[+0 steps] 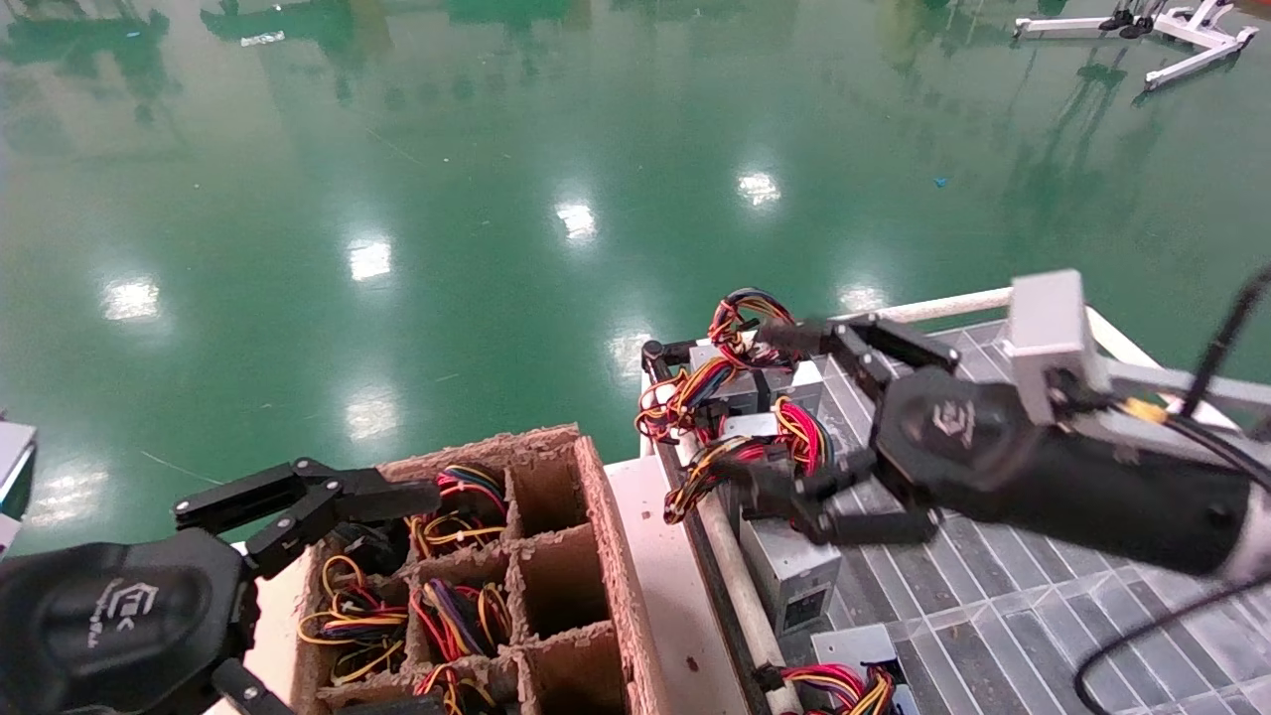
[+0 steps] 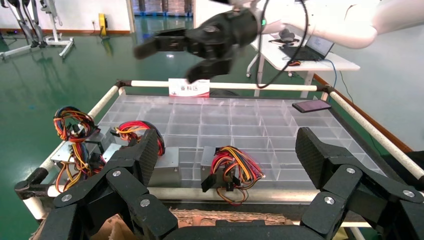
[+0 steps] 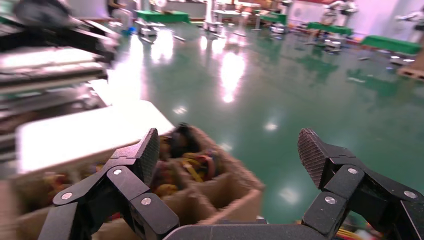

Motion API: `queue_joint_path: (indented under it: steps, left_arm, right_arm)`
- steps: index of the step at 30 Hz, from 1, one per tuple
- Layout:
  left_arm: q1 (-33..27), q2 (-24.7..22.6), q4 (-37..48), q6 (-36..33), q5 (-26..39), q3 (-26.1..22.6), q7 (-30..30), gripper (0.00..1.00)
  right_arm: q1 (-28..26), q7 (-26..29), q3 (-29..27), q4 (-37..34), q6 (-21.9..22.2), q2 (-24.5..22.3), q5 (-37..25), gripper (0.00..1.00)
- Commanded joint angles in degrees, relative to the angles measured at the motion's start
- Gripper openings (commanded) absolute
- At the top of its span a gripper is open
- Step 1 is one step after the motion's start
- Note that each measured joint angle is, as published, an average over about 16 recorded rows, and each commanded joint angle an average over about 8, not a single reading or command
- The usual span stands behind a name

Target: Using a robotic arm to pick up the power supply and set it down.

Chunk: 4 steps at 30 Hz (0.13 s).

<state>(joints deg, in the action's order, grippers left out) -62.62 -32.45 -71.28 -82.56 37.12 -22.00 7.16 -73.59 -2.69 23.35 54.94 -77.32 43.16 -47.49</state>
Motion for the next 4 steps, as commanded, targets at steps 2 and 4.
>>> queue_joint_path:
  steps: [2, 4]
  left_arm:
    - [0.0, 0.0, 0.0, 0.0, 0.0, 0.0, 0.0, 1.0]
    - [0.0, 0.0, 0.0, 0.0, 0.0, 0.0, 0.0, 1.0]
  right_arm:
    - [3.21, 3.58, -1.96, 4.97, -2.23, -2.17, 1.5, 1.0]
    - [3.98, 4.45, -2.43, 6.18, -2.78, -2.7, 1.87, 1.0]
